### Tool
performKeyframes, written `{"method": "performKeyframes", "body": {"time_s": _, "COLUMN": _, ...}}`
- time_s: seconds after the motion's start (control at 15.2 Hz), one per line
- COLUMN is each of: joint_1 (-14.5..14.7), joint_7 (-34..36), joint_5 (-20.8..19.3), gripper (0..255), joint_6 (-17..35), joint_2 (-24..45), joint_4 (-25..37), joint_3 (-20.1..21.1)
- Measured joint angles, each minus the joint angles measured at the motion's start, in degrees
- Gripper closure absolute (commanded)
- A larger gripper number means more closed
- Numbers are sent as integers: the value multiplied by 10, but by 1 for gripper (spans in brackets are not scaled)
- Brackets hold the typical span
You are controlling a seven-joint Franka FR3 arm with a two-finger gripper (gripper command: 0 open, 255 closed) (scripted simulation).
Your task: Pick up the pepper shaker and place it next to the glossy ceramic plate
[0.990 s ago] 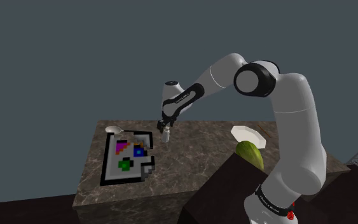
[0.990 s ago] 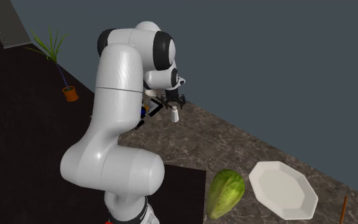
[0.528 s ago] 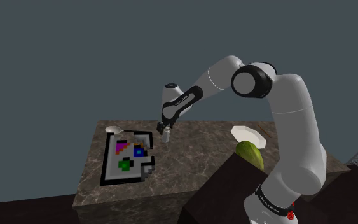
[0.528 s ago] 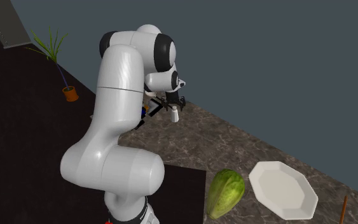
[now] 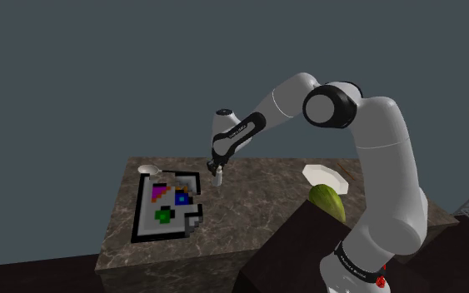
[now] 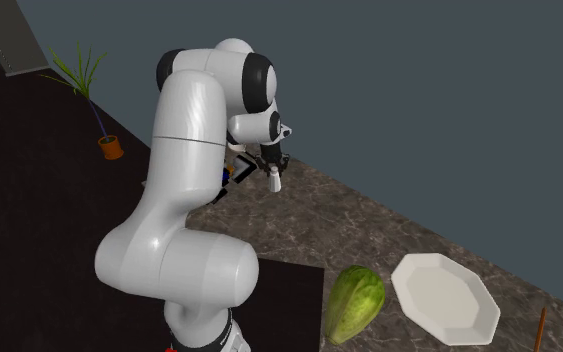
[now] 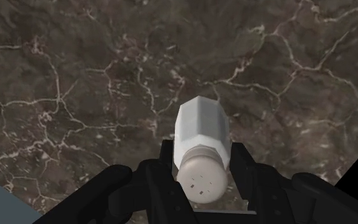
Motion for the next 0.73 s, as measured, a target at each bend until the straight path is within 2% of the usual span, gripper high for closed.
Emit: {"method": "performKeyframes", "body": {"time_s": 0.73, "joint_1": 0, "joint_7": -3, "joint_5": 2, "gripper": 255, "joint_6": -28, "joint_2": -36, "joint_4": -8, "joint_3": 2}}
